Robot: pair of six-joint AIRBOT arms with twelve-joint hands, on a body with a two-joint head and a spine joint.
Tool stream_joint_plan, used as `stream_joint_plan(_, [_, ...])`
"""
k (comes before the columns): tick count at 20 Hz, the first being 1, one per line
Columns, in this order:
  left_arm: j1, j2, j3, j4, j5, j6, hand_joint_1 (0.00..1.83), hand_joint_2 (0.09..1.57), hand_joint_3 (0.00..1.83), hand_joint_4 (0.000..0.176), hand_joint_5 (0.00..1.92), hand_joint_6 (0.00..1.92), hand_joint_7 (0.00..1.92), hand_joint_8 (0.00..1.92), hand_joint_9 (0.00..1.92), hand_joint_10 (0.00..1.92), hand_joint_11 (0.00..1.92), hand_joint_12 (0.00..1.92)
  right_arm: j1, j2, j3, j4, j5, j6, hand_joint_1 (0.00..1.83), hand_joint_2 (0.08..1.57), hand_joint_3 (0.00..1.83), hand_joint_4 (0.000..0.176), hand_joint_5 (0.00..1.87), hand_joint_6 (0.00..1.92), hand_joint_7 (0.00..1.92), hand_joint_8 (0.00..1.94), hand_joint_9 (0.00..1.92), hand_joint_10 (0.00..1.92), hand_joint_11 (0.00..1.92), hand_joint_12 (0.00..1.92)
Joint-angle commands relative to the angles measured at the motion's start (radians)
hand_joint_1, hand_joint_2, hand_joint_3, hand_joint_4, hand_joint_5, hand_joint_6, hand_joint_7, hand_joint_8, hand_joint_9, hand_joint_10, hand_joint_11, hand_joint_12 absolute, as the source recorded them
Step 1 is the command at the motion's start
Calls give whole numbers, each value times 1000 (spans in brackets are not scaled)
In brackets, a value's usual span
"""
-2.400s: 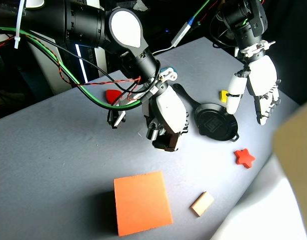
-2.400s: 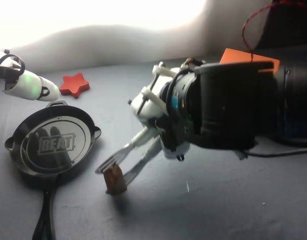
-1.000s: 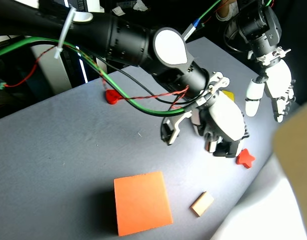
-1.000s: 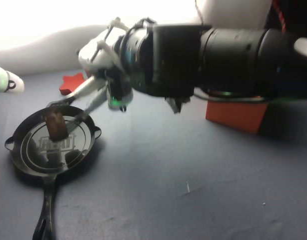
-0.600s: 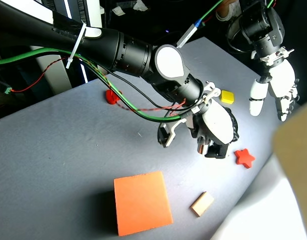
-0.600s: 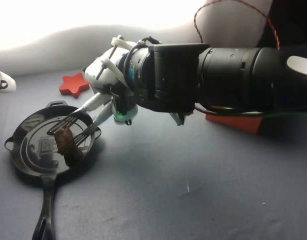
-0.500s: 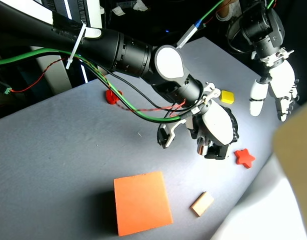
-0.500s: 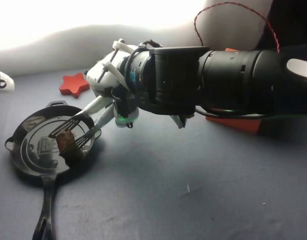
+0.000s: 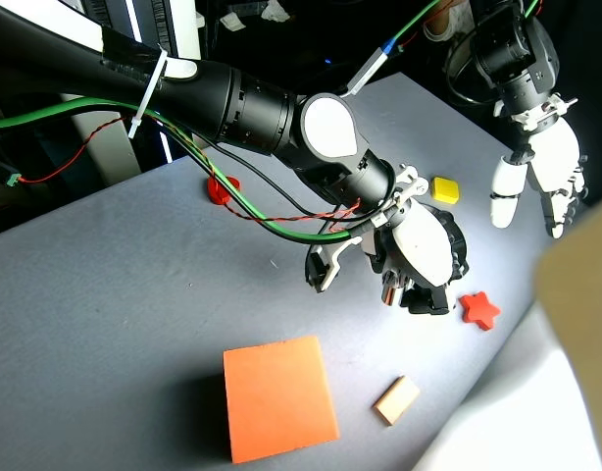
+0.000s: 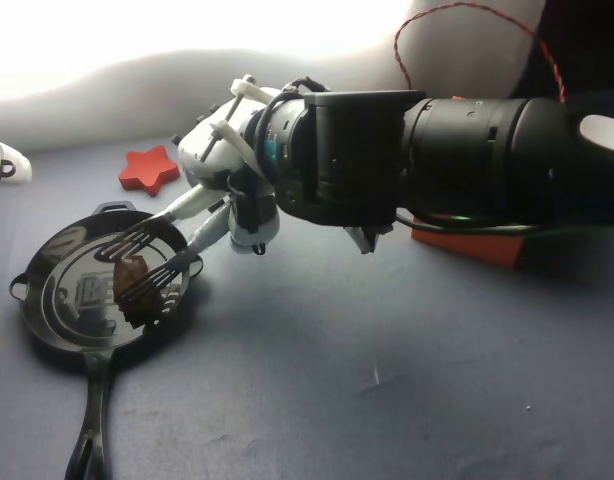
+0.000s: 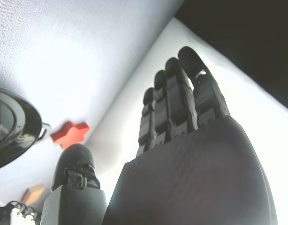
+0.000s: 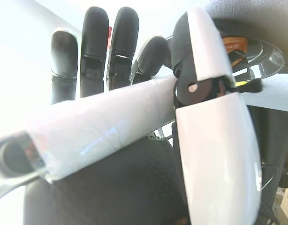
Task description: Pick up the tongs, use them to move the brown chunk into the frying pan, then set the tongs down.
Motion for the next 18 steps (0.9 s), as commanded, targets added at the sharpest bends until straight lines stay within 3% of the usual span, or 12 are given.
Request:
stream_joint_plan(1, [-8, 7, -1, 57, -6, 1, 0, 1199, 2, 26, 99, 1, 200, 1, 236, 0, 0, 726, 19, 12, -2, -39, 42, -2, 1009, 1183, 0, 0, 481, 768, 679, 569, 482, 948, 137, 1678])
stream_joint_plan(6, [-11, 8, -2, 57, -6, 1, 0, 1201, 0, 20, 115, 1, 208, 4, 243, 3, 0, 756, 49, 68, -60, -39, 43, -7, 981, 1145, 0, 0, 391, 732, 560, 532, 359, 924, 2, 1682])
stream_joint_plan(12, [-22, 10, -22, 57, -11, 2, 0, 1194, 0, 22, 114, 2, 190, 0, 226, 0, 0, 721, 74, 222, -261, -39, 51, -46, 974, 1154, 0, 0, 371, 735, 535, 546, 327, 945, 0, 1665])
stream_joint_plan(16, [-43, 16, -57, 57, -17, 5, 0, 1196, 0, 21, 121, 4, 196, 1, 235, 2, 0, 700, 43, 325, -370, -40, 96, -86, 994, 1157, 0, 0, 408, 746, 569, 571, 374, 962, 0, 1704])
stream_joint_plan(18, [-44, 19, -77, 57, -17, 14, 0, 1185, 0, 21, 122, 3, 197, 1, 235, 2, 0, 700, 6, 373, -413, -41, 175, -118, 991, 1170, 0, 0, 402, 757, 563, 600, 367, 991, 0, 1717])
